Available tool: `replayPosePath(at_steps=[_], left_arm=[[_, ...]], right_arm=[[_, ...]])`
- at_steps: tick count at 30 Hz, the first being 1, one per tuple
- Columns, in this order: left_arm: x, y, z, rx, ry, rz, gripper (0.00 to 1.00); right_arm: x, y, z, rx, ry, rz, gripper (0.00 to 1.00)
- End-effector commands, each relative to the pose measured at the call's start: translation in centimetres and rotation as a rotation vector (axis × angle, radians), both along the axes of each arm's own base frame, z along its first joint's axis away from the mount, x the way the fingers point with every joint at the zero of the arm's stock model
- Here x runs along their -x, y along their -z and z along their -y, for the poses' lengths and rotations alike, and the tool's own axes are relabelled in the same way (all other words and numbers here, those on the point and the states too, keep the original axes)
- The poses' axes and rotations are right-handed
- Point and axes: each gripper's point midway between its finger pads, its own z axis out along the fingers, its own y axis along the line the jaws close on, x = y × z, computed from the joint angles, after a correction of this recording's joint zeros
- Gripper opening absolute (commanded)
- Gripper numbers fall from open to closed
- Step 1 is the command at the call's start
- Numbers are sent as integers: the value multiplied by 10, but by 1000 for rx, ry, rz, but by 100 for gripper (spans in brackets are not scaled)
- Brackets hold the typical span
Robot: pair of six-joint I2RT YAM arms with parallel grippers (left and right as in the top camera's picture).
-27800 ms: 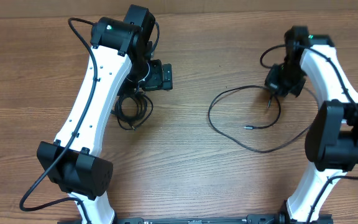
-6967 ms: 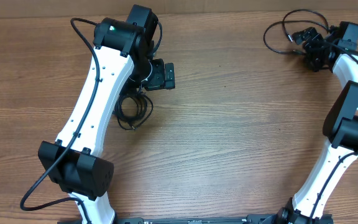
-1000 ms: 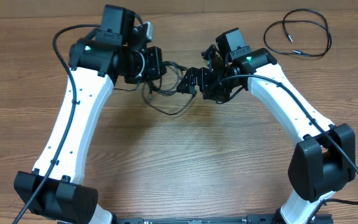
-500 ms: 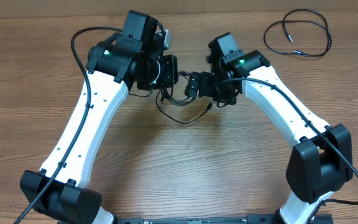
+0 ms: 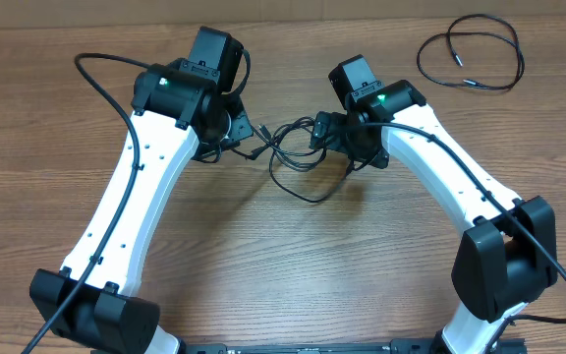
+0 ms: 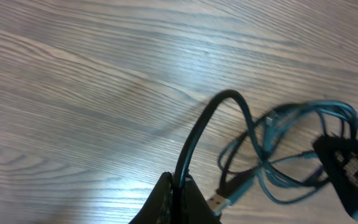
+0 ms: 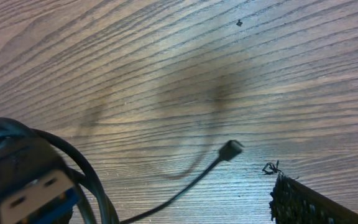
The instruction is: Untangle cables
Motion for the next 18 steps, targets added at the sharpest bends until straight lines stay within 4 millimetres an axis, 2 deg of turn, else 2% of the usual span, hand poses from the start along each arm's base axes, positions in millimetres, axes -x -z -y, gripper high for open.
replayPosePath(at_steps=[1, 6, 12, 18], left_arm=[[-7, -8, -27, -104, -87, 47, 4], [-3, -9, -41, -185, -107, 41, 4], [7, -15, -85, -392, -212, 30, 4], [13, -14, -109, -412, -268, -7, 4]], right_arm=[[-4, -5, 12, 43, 38, 33, 100], [1, -6, -2, -37, 7, 5, 100], [-3, -6, 7, 17, 24, 26, 100], [-3, -5, 10, 33, 28, 29, 100]])
